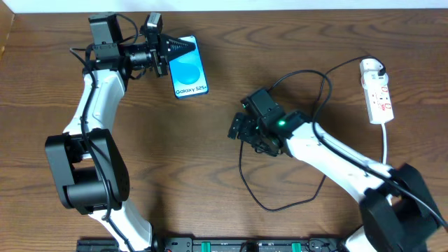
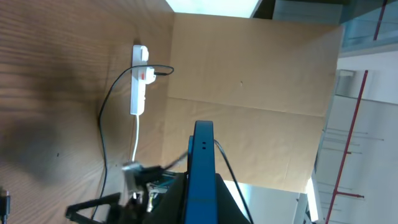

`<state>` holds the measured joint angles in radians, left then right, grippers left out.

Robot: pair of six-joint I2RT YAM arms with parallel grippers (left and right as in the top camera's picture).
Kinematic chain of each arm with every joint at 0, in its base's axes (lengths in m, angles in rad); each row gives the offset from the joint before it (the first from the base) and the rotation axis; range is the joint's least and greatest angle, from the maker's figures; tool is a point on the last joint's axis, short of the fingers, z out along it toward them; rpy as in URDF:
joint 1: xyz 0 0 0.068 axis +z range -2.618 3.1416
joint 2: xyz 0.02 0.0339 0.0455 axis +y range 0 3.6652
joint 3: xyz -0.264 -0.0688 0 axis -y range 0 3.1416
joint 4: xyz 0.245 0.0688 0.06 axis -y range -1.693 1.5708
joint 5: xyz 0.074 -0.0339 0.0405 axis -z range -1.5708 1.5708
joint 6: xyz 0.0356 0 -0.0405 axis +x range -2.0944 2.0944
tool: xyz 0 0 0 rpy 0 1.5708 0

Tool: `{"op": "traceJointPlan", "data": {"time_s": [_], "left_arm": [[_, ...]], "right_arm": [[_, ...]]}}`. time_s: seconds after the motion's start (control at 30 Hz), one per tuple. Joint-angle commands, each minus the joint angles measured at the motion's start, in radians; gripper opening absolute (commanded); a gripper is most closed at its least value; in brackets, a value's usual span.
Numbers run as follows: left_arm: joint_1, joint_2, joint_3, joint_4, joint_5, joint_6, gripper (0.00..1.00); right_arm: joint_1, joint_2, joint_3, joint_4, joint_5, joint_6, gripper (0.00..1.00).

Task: Plug charger to phone and switch on socket
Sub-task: 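Move the right gripper over the black cable's plug end on the table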

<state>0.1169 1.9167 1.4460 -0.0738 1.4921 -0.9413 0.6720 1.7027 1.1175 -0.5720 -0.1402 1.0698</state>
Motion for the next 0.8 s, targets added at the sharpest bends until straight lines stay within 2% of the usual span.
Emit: {"op": "traceJointPlan", "data": {"time_s": [0.0,0.4,0.77], "left_arm": [[0.003,-0.029,-0.002,0.005,0.045,0.010,0.07],[0.003,-0.029,-0.002,0.005,0.045,0.010,0.07],[0.003,-0.029,-0.002,0.005,0.045,0.010,0.07]], "right_arm": [[0.003,0.031,0.013,0.004,0.027,0.037,0.93],[0.003,0.051,0.037,-0.072,0.059,0.008,0.95],[0.016,0.129,0.270,-0.312,0.059,-0.106,0.95]]}}
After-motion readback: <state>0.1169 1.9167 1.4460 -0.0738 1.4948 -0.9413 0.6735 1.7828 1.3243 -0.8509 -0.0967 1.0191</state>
